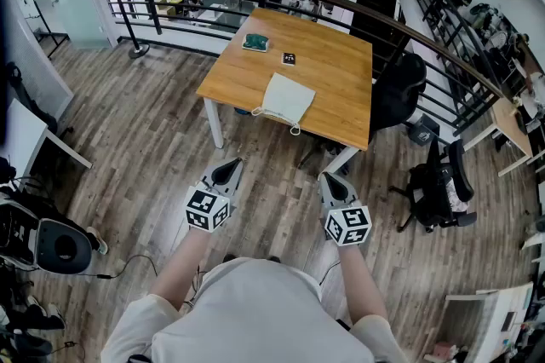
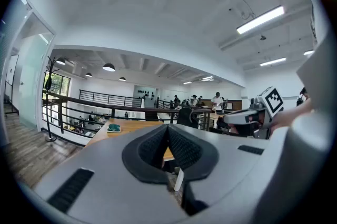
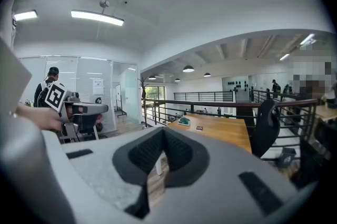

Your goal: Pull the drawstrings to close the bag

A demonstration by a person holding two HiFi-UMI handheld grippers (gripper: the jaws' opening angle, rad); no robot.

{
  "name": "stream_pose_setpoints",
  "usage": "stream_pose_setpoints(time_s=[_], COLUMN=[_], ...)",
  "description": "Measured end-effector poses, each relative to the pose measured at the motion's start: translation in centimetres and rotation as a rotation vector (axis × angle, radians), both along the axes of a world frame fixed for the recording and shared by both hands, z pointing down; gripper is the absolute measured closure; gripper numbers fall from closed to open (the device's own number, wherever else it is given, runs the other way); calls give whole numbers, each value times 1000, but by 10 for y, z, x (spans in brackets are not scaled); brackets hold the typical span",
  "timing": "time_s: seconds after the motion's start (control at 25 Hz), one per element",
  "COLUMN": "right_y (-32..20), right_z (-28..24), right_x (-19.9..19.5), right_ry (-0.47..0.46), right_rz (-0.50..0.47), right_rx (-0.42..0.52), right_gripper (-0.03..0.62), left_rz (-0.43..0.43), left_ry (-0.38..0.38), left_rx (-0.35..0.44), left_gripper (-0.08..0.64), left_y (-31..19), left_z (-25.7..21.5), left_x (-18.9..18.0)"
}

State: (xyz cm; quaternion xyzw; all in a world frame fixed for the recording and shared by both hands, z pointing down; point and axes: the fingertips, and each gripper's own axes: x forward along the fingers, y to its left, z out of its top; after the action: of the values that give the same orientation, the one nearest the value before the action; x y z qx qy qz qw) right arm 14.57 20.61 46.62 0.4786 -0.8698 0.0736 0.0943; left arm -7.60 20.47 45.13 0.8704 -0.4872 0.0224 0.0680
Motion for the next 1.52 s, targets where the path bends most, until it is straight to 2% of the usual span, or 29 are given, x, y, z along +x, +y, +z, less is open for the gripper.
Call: stream_pose_setpoints(time_s=[0.4, 0.92, 1.28, 1.52], right_y=[5, 7, 2, -6], right_z=[-3, -2, 7, 16], right_x=[4, 22, 36, 50], right_ry=[12, -52, -8, -2], right_rz=[-11, -33, -73, -84], right_rx=[6, 16, 22, 22], right_gripper=[594, 594, 577, 521], left_rz=[-1, 12, -13, -30], left_ry=[7, 1, 5, 8], left_rx=[-2, 3, -6, -12], left_gripper=[568, 568, 566, 483], left_y=[7, 15, 12, 10], left_z=[-2, 1, 9, 18], left_x=[11, 34, 54, 68])
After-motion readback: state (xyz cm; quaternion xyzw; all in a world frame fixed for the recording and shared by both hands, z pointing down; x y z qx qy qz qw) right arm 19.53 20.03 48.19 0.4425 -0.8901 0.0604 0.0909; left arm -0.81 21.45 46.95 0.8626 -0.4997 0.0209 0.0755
